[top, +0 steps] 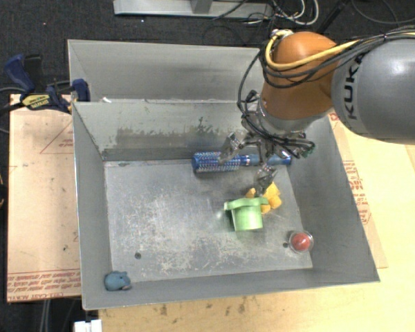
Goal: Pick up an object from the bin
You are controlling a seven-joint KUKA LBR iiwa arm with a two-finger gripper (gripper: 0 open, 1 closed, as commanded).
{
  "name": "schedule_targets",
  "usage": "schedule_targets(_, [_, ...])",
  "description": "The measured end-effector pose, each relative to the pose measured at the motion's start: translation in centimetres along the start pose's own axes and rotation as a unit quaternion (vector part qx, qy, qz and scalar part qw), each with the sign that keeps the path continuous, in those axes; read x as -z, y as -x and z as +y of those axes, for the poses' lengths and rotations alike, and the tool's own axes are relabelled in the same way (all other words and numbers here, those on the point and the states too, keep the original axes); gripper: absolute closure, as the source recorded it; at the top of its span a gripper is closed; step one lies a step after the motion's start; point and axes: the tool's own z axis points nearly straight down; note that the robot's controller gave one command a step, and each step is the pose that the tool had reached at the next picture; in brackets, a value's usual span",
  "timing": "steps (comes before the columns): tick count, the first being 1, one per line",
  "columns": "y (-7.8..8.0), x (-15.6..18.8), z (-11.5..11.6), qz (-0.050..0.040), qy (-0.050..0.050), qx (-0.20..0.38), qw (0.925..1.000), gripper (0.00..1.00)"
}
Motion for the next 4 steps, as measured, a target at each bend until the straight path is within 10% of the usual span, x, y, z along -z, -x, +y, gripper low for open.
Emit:
schedule_targets(1, [-5.5,-5.3,-5.6,0.0036,0.004,0.006,1.0000,0.00])
schedule_targets(2, [-4.9,-4.4,-5.7,-0.0012,0.000,0.008,1.0000,1.00])
schedule_targets(3, [-2.2,5.1,-5.0,-0.0028,-0.001,0.008,1.0000,1.00])
schedule_targets(4, [-2.3,12.3,-5.1,-0.0013,0.000,0.245,0.9696,1.00])
